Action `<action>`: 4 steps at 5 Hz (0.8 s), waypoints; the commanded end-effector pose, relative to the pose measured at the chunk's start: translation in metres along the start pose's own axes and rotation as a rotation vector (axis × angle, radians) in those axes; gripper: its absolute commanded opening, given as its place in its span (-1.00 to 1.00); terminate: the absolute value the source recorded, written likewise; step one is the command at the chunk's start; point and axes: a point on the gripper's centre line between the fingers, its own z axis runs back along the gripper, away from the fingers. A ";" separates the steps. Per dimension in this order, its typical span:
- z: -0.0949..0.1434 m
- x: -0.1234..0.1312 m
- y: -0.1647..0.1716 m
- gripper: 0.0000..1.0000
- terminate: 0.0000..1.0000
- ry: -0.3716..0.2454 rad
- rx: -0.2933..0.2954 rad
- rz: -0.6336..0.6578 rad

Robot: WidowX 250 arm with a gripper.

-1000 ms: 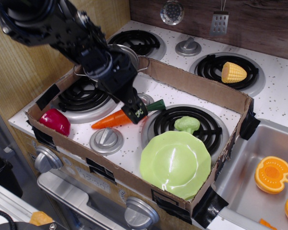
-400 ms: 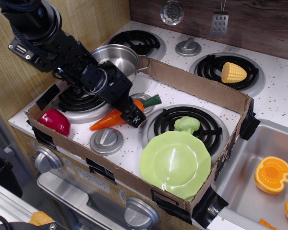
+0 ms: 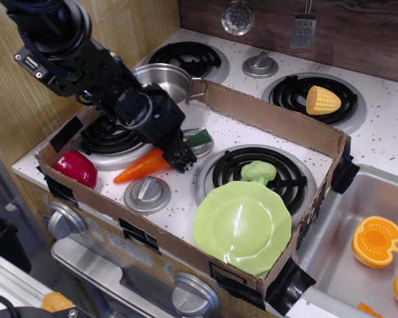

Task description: Put carrot on plate

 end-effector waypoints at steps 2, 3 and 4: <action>0.081 0.040 -0.017 -1.00 -1.00 0.080 0.110 0.161; 0.091 0.052 -0.029 -1.00 -1.00 0.039 0.065 0.293; 0.088 0.059 -0.046 -1.00 -1.00 -0.009 0.056 0.398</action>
